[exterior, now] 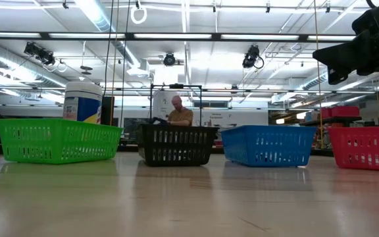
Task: Pick & Place First Aid Supplies
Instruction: Put the bandage into the green basket
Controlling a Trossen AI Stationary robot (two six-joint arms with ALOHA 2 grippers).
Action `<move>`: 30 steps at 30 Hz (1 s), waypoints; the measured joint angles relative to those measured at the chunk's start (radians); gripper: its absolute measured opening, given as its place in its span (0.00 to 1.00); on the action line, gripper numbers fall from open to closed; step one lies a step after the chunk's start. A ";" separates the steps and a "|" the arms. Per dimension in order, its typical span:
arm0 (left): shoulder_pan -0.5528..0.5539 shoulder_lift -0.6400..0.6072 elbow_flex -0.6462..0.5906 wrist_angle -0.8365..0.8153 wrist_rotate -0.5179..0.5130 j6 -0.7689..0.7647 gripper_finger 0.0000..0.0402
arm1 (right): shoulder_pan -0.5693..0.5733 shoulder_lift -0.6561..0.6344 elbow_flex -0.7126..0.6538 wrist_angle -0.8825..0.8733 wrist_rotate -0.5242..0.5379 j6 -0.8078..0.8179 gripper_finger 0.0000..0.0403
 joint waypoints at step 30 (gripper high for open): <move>-0.018 0.047 -0.020 0.043 0.030 -0.001 0.69 | 0.000 0.000 0.000 0.000 0.000 0.000 0.06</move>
